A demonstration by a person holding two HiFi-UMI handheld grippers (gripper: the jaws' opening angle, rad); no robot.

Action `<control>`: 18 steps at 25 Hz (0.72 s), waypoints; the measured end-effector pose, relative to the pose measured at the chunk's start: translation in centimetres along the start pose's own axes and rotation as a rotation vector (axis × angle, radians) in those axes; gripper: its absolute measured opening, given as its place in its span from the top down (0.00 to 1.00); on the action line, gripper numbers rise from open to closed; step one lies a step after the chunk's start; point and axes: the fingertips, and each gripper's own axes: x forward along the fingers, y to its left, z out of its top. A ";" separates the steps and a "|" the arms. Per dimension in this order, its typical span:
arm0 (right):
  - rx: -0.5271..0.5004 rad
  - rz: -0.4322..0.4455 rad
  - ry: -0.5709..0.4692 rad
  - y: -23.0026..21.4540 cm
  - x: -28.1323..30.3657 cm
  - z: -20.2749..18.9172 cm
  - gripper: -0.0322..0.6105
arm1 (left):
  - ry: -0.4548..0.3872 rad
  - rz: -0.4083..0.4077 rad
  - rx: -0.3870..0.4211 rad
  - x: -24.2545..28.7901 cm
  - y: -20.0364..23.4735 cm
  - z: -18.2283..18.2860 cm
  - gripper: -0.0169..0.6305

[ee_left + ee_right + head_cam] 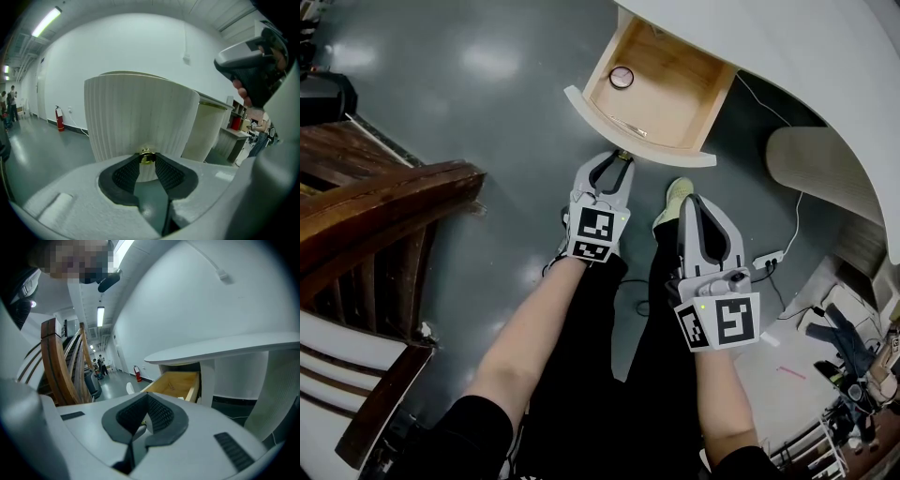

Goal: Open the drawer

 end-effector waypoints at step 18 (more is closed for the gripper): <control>-0.014 0.003 -0.004 1.3 -1.3 3.1 0.93 | 0.014 -0.007 -0.020 -4.3 -0.6 3.2 0.85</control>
